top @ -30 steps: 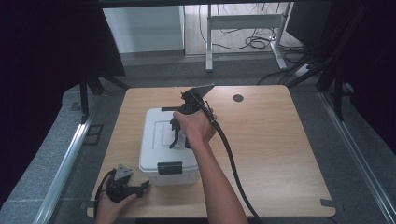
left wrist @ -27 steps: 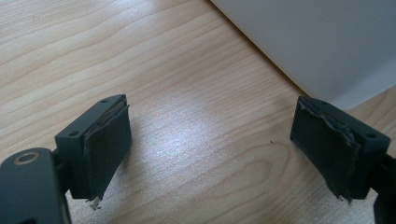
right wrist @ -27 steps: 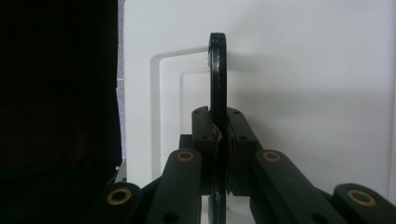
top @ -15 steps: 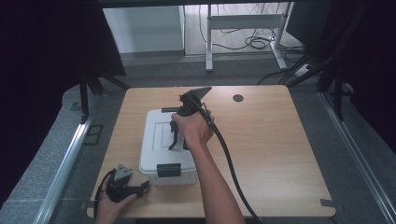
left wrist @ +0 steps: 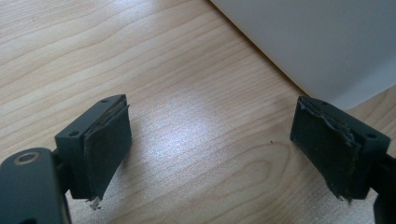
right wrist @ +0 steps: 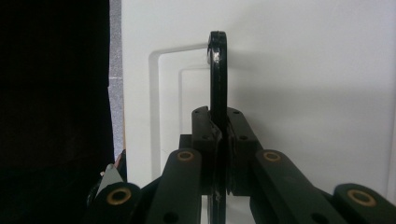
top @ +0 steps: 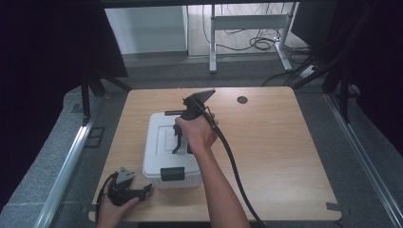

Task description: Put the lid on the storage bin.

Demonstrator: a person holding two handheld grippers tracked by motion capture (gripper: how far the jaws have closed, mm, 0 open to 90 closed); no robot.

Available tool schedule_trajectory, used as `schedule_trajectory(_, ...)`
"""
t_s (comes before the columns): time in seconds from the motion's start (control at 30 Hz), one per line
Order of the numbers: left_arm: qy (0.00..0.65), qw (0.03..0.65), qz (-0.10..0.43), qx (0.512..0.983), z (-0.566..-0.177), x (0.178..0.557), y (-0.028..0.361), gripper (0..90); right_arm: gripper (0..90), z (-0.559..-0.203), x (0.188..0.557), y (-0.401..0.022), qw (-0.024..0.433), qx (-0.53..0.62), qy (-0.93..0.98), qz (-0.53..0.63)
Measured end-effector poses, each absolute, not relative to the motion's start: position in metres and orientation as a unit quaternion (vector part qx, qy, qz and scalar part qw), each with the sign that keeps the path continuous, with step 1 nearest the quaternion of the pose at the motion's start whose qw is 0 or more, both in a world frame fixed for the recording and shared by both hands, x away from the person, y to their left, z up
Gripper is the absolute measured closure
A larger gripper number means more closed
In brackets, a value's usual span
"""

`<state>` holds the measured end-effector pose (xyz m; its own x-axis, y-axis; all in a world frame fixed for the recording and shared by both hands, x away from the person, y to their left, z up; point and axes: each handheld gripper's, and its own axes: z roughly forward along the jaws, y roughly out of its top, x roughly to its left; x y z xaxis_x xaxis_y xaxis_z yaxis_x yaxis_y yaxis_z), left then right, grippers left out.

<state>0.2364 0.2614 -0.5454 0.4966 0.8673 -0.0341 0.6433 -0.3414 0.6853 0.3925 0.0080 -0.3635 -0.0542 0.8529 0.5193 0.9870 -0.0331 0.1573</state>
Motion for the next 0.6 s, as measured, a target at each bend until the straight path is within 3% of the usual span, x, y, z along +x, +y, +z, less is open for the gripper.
schedule_trajectory(0.13, 0.470, 0.327, 0.170, 0.802, -0.545, 0.237, 0.262, 12.4, 82.2, -0.363, 0.392, 0.008, 0.137, -0.670, -0.685, -0.254)
schedule_trajectory(0.2, 0.470, 0.327, 0.170, 0.802, -0.545, 0.237, 0.262, 12.4, 72.2, -0.361, 0.392, 0.005, 0.137, -0.659, -0.688, -0.270)
schedule_trajectory(0.6, 0.468, 0.327, 0.170, 0.803, -0.545, 0.237, 0.262, 12.2, 56.1, -0.346, 0.375, -0.018, 0.116, -0.596, -0.722, -0.331)
